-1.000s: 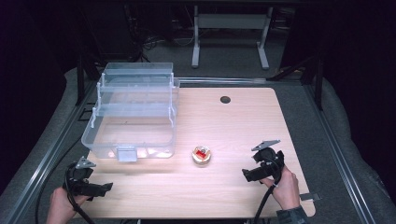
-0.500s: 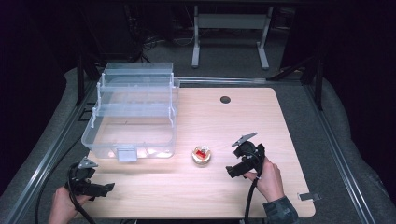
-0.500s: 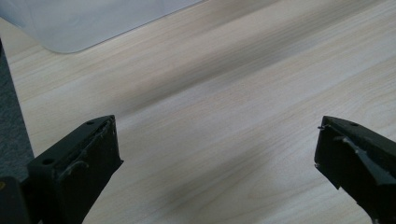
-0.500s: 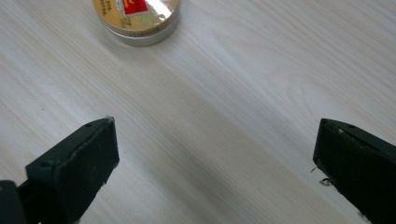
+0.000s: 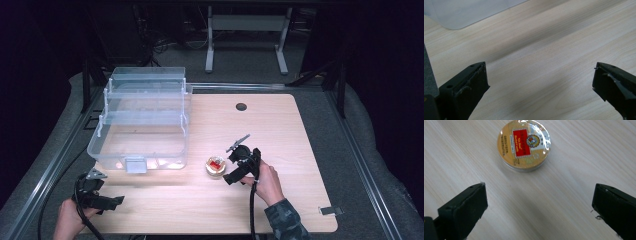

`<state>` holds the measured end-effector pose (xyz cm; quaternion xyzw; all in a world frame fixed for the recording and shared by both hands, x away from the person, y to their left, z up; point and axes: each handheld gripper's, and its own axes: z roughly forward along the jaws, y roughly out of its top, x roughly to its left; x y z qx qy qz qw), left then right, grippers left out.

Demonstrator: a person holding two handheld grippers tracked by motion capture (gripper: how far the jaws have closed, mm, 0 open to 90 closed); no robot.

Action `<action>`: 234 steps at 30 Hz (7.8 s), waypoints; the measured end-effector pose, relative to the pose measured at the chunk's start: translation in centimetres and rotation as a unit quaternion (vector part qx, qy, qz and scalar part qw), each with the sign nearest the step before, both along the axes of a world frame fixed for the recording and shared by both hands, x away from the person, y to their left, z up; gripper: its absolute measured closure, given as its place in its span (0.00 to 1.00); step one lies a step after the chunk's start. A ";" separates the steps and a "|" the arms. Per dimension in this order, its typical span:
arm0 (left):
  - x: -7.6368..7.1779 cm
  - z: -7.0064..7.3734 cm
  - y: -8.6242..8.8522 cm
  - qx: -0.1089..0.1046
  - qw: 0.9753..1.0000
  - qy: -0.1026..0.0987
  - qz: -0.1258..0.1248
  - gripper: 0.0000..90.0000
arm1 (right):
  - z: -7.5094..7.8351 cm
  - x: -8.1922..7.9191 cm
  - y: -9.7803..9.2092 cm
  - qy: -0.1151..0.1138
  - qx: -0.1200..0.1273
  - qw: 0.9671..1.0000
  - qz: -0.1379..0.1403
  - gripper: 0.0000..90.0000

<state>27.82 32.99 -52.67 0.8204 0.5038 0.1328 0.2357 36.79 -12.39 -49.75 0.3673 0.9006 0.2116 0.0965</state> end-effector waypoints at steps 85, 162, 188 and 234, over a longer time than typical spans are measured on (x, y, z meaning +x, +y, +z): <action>-0.1 -0.3 -0.8 0.006 1.000 0.011 -0.024 0.00 | 0.1 3.7 1.6 0.039 -0.076 0.996 -0.009 0.22; 0.1 3.2 0.8 0.000 1.000 -0.007 -0.007 0.00 | 0.1 3.8 -17.2 0.047 -0.045 0.975 -0.214 0.00; 11.0 9.8 5.1 -0.032 0.999 0.008 0.035 0.01 | 1.0 0.5 -14.9 0.023 -0.020 0.984 -0.176 0.01; 17.5 5.2 6.0 -0.011 0.995 0.056 0.083 0.87 | 1.1 -2.1 -16.2 0.010 0.009 0.982 -0.187 0.07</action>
